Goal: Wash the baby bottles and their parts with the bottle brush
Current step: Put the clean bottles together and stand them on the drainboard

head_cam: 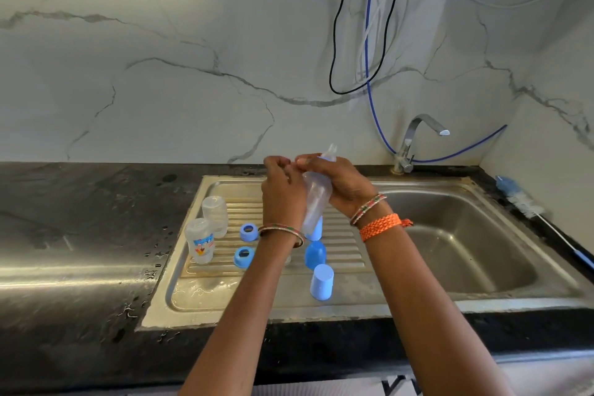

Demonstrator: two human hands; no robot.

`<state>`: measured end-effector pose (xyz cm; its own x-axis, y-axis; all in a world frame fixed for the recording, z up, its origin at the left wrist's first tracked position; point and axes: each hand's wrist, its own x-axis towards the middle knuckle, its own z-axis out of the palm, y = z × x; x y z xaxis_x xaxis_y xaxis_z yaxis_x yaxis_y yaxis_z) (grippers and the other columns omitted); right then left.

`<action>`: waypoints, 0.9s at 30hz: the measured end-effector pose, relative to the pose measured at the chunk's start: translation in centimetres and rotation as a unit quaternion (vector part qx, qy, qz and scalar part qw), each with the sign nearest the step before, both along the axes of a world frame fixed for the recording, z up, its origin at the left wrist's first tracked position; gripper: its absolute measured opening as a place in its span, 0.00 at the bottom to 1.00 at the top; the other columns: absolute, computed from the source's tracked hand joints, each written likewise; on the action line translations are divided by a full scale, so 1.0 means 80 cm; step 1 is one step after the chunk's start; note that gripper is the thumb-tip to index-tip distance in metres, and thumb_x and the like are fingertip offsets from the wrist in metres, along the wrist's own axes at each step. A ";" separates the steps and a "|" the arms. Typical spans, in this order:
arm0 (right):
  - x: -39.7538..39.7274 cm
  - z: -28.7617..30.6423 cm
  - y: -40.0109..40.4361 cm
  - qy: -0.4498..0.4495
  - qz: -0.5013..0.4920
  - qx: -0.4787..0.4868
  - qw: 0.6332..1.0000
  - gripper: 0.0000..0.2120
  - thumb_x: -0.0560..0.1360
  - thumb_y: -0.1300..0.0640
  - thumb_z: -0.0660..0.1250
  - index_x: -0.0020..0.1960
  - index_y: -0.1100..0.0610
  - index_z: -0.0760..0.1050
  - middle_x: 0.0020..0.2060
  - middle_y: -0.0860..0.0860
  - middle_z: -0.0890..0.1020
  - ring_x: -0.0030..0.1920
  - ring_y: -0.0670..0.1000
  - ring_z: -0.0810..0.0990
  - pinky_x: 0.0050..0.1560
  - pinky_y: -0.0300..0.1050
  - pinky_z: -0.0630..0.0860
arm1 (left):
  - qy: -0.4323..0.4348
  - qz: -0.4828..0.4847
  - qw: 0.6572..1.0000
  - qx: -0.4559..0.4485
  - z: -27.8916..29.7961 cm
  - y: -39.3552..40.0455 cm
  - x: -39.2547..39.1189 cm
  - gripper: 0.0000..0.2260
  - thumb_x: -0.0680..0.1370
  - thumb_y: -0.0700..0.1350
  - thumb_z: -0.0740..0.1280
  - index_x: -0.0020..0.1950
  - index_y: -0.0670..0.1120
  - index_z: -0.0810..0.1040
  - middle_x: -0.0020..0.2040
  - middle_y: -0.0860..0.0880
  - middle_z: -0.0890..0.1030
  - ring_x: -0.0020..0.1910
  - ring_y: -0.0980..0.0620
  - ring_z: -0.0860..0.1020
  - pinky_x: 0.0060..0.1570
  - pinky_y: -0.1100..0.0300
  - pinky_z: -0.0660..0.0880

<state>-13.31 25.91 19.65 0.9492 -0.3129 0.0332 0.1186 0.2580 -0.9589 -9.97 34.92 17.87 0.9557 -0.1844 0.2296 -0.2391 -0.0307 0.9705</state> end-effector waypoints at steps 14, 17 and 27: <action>0.008 -0.031 0.010 0.037 -0.007 -0.056 0.998 0.09 0.74 0.56 0.68 0.47 0.62 0.81 0.44 0.56 0.82 0.43 0.50 0.80 0.53 0.44 0.75 | 0.132 -0.030 0.988 -0.074 -0.044 0.017 0.046 0.08 0.81 0.39 0.56 0.52 0.39 0.74 0.40 0.49 0.74 0.41 0.50 0.73 0.36 0.64 0.69; 0.017 -0.045 0.022 0.077 -0.042 -0.089 0.992 0.06 0.71 0.53 0.73 0.42 0.56 0.83 0.40 0.53 0.84 0.43 0.49 0.81 0.57 0.47 0.76 | 0.067 0.030 0.995 -0.063 -0.062 0.020 0.037 0.09 0.81 0.38 0.53 0.55 0.42 0.71 0.39 0.51 0.72 0.37 0.57 0.72 0.29 0.73 0.67; 0.002 -0.161 0.087 0.068 -0.116 -0.365 0.921 0.14 0.67 0.56 0.77 0.46 0.55 0.73 0.36 0.44 0.76 0.36 0.41 0.72 0.36 0.29 0.68 | 0.108 -0.113 0.986 0.052 -0.187 0.120 0.070 0.14 0.81 0.33 0.53 0.47 0.45 0.75 0.28 0.54 0.81 0.32 0.61 0.80 0.34 0.64 0.77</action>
<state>-13.16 32.88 6.76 0.8708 -0.4490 0.2003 -0.0453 -0.4789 -0.8767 -4.36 44.52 2.92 0.9122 -0.4096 -0.0068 -0.0383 -0.1019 0.9941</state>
